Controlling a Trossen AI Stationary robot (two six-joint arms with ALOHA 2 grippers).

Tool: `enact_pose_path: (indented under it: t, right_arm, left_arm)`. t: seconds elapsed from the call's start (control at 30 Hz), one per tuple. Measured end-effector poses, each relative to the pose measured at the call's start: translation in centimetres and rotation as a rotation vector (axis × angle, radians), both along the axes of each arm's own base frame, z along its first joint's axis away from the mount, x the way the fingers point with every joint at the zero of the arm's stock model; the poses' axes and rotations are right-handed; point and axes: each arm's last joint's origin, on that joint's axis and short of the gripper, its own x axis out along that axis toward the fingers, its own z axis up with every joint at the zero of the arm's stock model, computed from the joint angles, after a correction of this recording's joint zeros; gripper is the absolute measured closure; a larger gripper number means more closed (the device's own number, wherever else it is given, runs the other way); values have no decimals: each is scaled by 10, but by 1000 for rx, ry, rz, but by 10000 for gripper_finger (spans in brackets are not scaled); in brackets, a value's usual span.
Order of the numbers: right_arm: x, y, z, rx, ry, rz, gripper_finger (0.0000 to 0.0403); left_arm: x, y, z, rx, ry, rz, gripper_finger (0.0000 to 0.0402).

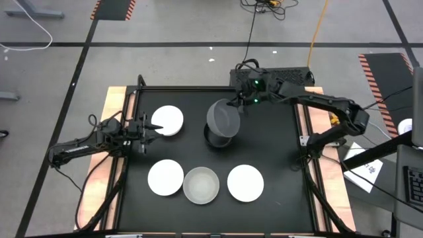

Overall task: Nest bowls inside each other
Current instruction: Stack the gray bowl on the black bowl

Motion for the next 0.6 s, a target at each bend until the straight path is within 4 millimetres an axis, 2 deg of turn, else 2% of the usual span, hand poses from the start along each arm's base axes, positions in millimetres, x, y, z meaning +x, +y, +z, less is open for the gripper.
enact_pose_path:
  t: [0.23, 0.6]
  right_arm:
    - [14, -8, -6, 44, 103, 13, 403]
    - [47, -26, -16, 91, 237, 40, 403]
  left_arm:
    - [0, 0, 0, 9, 2, 0, 254]
    - [0, 0, 0, 14, 3, 0, 254]
